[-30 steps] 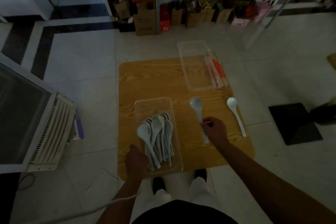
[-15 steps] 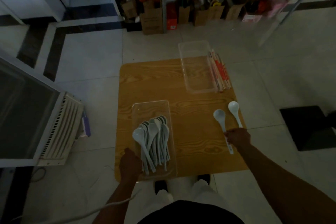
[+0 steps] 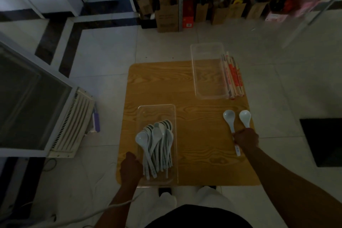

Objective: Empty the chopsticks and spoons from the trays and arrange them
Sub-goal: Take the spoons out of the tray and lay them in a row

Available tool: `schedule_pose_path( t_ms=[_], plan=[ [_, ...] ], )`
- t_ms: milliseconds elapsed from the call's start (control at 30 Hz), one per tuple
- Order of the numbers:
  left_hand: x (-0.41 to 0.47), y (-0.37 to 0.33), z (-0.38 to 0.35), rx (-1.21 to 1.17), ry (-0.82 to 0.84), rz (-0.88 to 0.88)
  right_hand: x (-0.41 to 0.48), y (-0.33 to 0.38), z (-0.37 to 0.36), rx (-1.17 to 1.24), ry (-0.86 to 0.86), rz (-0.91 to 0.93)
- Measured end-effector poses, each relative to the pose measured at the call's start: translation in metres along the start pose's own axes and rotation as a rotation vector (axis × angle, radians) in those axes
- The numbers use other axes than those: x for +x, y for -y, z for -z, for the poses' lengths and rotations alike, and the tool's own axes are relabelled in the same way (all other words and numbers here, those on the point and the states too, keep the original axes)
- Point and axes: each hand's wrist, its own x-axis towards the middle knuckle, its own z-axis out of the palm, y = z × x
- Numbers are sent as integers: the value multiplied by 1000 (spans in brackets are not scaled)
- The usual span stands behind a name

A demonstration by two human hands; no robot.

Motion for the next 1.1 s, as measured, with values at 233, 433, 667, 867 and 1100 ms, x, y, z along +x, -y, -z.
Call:
schedule_pose_path(
  t_ms=[233, 433, 667, 867, 1100],
  plan=[
    [1, -2, -1, -11, -15, 9, 0, 8, 4, 10, -10, 36],
    [1, 2, 2, 18, 14, -46, -28, 48, -11, 50, -143, 129],
    [1, 5, 7, 22, 47, -94, -134, 114, -87, 110, 18, 569],
    [5, 10, 12, -2, 105, -104, -201, 115, -167, -88, 298, 733],
    [10, 16, 16, -98, 121, -127, -212, 106, -206, -99, 232, 667]
  ],
)
